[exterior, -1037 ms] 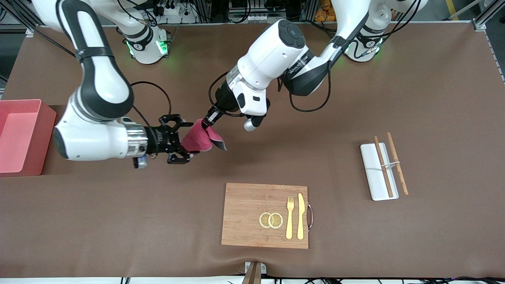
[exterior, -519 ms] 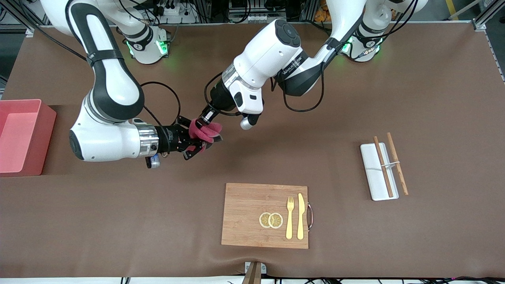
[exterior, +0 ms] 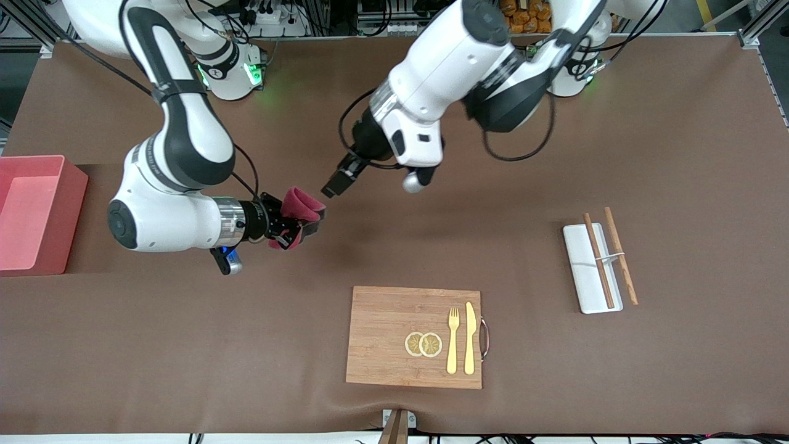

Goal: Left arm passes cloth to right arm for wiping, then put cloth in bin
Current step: 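Grasp the cloth with the right gripper and release the left gripper, then wipe the table with the cloth in the right gripper while the left gripper withdraws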

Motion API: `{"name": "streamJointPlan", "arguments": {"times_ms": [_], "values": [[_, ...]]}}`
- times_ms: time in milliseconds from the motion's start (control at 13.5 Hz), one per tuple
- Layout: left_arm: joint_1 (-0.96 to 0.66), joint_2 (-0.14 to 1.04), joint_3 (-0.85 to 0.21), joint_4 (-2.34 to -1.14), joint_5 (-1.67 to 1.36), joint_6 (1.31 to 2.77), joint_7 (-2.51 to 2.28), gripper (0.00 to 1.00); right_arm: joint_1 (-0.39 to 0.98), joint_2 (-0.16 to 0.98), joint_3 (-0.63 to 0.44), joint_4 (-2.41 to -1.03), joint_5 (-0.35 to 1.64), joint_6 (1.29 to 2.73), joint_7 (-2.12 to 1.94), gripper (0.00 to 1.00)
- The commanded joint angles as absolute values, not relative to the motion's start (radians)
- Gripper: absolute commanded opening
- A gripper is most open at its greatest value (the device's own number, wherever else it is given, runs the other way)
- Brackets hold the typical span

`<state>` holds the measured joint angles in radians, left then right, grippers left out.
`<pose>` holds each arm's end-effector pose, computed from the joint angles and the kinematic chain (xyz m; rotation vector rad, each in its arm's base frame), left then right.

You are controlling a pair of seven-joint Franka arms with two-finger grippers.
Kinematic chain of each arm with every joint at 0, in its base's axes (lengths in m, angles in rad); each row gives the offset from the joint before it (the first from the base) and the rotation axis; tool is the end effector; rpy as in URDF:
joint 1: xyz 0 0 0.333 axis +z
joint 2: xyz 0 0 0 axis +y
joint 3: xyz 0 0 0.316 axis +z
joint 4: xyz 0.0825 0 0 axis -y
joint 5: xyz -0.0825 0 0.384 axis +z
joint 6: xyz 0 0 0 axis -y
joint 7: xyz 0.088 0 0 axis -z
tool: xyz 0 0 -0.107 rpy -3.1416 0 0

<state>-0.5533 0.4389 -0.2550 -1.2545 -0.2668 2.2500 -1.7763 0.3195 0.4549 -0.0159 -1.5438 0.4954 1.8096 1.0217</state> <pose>0.5292 -0.5010 0.5840 2.1054 1.3361 -0.2313 0.6242 0.2385 0.3835 -2.5555 1.2075 0.6196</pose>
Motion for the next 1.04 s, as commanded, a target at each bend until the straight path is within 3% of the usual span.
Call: {"name": "streamJointPlan", "arguments": {"times_ms": [0, 222, 444, 741, 963], "values": [[-0.461, 0.329, -0.253, -1.287, -0.25, 2.087, -1.717, 1.0, 0.333, 0.504, -0.014, -1.543, 0.367, 1.905, 0.931, 0.0], [-0.361, 0.259, -0.252, -1.295, -0.223, 1.88, -1.521, 1.0, 0.327, 0.595, -0.015, -1.581, 0.345, 2.037, 0.771, 0.0], [-0.284, 0.194, -0.253, -1.304, -0.135, 1.671, -1.289, 1.0, 0.318, 0.621, -0.02, -1.739, 0.33, 2.334, 0.579, 0.0], [-0.143, 0.134, -0.253, -1.31, -0.118, 1.49, -0.984, 1.0, 0.188, 0.634, -0.044, -1.755, 0.22, 2.365, 0.317, 0.0], [-0.02, 0.062, -0.256, -1.388, -0.103, 1.468, -0.74, 1.0, 0.022, 0.64, -0.049, -1.75, 0.108, 2.376, 0.044, 0.0]]}}
